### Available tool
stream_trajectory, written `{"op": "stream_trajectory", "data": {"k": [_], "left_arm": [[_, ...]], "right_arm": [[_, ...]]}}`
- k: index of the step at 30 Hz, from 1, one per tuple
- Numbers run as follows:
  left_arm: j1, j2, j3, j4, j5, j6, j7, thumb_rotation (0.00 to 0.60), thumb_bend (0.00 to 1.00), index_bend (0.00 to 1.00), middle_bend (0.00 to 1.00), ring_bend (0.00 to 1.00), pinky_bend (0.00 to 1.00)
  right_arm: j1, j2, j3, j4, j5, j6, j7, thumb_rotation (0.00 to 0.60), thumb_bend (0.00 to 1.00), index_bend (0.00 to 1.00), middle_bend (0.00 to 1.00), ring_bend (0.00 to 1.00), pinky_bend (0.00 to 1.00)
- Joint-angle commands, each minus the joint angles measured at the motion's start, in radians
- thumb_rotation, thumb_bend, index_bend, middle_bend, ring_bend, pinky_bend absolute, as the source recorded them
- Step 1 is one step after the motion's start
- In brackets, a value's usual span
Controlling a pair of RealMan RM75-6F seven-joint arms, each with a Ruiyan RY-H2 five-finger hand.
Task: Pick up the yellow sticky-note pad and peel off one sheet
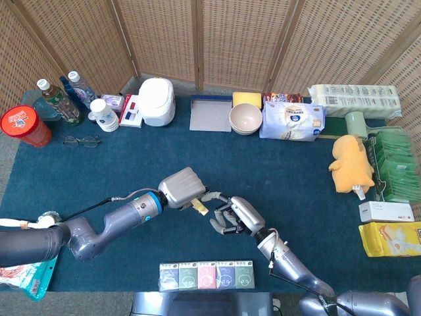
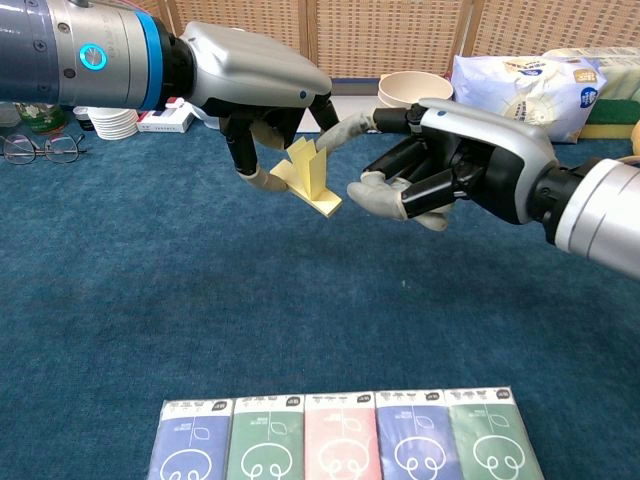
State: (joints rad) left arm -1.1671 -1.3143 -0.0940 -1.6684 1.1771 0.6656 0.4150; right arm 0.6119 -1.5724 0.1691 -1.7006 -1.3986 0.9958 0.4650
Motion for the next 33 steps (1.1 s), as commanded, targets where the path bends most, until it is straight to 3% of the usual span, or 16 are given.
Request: {"op": "stream_trajectory", "data": {"k": [1,33], "left_arm": [[-0.001,-0.001,-0.001,0.000,-0.004,-0.001,-0.001,0.600,0.35,0.64,1.00,1.00,0.96],[0.003,0.000,0.003,0.003,-0.001,0.002,-0.028,0.600,0.35,0.64,1.00,1.00,0.96]], "right_arm": [[0.005,-0.003,0.002,-0.002,0.005,-0.005,-0.007,0.600,0.44,0.27,0.83,0.96,0.85],[0.011,-0.013,0.002,0.005,0.027,-0.012,-0.025,0.600,0.44,0.38,0.84,0.97,0.85]]}}
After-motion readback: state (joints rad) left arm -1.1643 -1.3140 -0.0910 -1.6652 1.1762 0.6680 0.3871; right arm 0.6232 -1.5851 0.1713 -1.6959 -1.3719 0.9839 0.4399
